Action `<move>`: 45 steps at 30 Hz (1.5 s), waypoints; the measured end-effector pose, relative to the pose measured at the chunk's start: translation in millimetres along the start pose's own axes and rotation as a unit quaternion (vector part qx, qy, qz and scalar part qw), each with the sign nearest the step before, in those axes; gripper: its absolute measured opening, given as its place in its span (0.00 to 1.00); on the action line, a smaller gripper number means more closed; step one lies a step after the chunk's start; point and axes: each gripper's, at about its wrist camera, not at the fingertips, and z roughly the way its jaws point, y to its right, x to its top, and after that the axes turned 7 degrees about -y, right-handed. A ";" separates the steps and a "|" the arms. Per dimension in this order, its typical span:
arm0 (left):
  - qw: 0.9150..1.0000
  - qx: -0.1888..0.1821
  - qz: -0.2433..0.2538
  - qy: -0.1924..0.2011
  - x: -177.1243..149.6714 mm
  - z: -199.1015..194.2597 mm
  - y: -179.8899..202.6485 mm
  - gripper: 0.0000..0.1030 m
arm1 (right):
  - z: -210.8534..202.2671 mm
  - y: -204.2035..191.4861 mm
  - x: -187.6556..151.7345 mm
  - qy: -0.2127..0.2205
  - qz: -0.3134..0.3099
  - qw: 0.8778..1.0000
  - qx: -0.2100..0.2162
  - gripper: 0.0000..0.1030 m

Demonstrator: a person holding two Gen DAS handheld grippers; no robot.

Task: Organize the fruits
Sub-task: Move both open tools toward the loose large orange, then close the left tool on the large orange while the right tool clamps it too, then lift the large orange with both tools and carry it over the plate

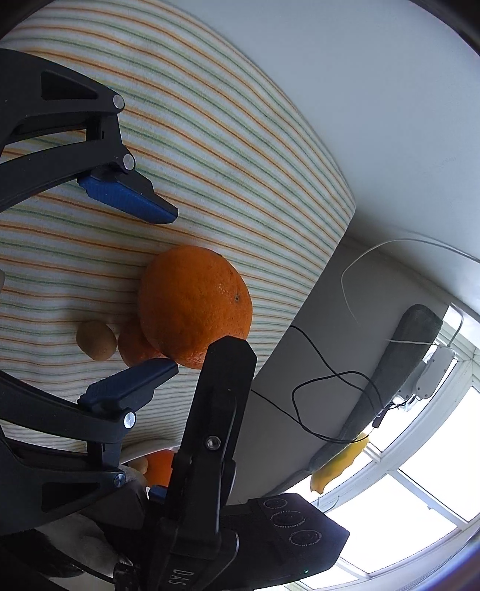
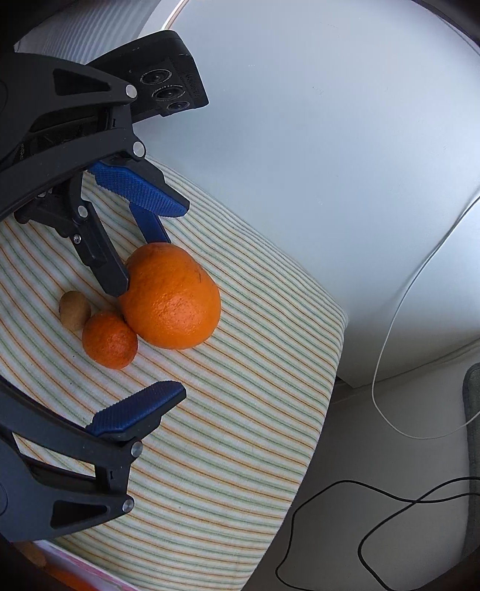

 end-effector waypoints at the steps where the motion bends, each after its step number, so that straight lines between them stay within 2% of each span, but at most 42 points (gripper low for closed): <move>1: 1.000 -0.003 -0.002 -0.001 0.6 0.7 -0.5 0.73 | 2.1 1.0 1.7 -0.003 0.003 1.000 0.003 0.90; 13: 1.000 -0.024 -0.008 -0.010 6.3 4.0 -6.5 0.73 | 20.7 10.2 10.2 -0.022 0.015 1.000 0.016 0.89; 15: 1.000 -0.026 -0.009 -0.011 7.7 4.6 -7.2 0.73 | 21.9 11.1 9.7 -0.025 0.015 0.999 0.016 0.84; 17: 1.000 -0.027 -0.010 -0.011 8.9 5.0 -6.8 0.73 | 23.3 12.6 9.1 -0.029 0.019 0.999 0.020 0.73; 20: 0.999 -0.030 -0.009 -0.009 8.9 4.4 -7.2 0.73 | 25.4 14.8 10.4 -0.030 0.022 0.999 0.021 0.70; 23: 0.999 -0.035 -0.009 -0.004 8.0 2.5 -9.0 0.73 | 25.0 15.2 10.3 -0.029 0.019 0.999 0.021 0.69; 26: 0.999 -0.039 -0.004 0.004 9.1 0.6 -7.1 0.68 | 22.6 12.6 8.0 -0.028 0.011 0.999 0.017 0.68; 45: 0.999 -0.023 0.026 0.031 10.5 -17.1 9.1 0.67 | -7.7 5.2 -4.1 -0.002 0.009 1.000 0.025 0.67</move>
